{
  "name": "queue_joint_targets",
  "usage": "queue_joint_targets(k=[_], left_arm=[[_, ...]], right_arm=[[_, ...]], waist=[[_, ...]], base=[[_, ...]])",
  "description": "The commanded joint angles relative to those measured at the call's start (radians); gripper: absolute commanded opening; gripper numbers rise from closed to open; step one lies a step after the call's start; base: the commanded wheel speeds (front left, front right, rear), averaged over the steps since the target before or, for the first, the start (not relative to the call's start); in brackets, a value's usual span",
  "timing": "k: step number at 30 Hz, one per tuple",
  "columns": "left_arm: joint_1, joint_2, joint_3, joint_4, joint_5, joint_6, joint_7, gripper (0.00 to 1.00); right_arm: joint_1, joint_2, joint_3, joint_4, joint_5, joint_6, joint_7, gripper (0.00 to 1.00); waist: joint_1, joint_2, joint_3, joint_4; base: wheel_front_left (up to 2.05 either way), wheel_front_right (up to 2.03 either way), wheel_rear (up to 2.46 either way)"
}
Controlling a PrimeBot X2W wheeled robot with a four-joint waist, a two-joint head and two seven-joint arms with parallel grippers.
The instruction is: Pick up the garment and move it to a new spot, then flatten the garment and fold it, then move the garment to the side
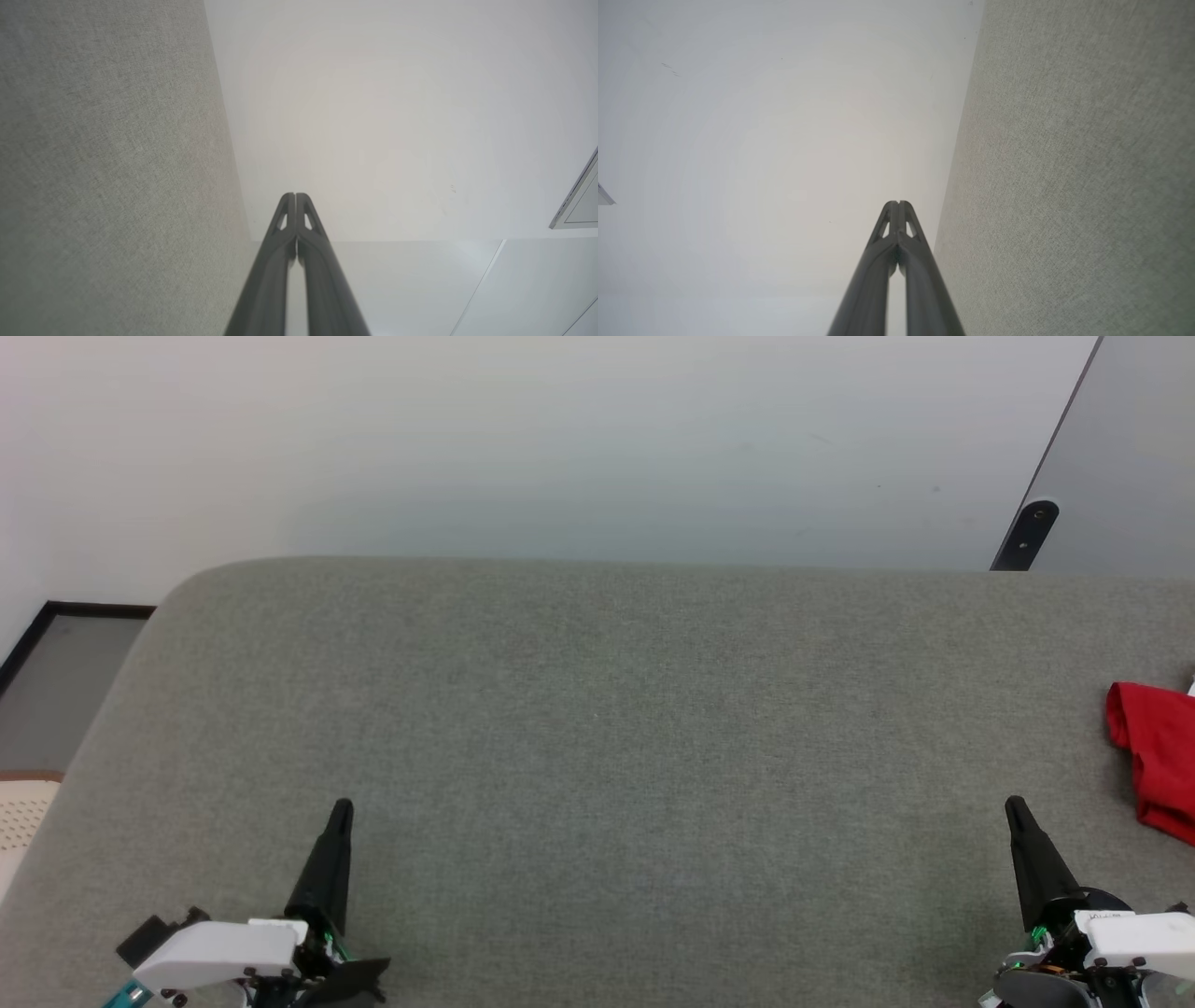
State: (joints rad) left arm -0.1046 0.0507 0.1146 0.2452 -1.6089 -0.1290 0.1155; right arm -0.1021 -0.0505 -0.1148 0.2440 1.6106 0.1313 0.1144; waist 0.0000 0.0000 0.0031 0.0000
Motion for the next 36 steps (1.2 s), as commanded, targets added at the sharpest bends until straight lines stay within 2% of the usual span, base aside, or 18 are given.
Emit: queue_joint_targets(k=[1, 36], left_arm=[[-0.009, -0.001, 0.002, 0.001, -0.006, -0.003, 0.002, 0.0], [-0.009, -0.001, 0.002, 0.001, -0.006, -0.003, 0.002, 0.0]], right_arm=[[-0.013, 0.002, -0.001, 0.002, 0.004, -0.001, 0.003, 0.0], [-0.013, 0.002, -0.001, 0.002, 0.004, -0.001, 0.003, 0.0]], waist=[[0.0, 0.0, 0.0, 0.0], [0.0, 0.0, 0.0, 0.0]], base=[[0.0, 0.0, 0.0], [0.0, 0.0, 0.0]])
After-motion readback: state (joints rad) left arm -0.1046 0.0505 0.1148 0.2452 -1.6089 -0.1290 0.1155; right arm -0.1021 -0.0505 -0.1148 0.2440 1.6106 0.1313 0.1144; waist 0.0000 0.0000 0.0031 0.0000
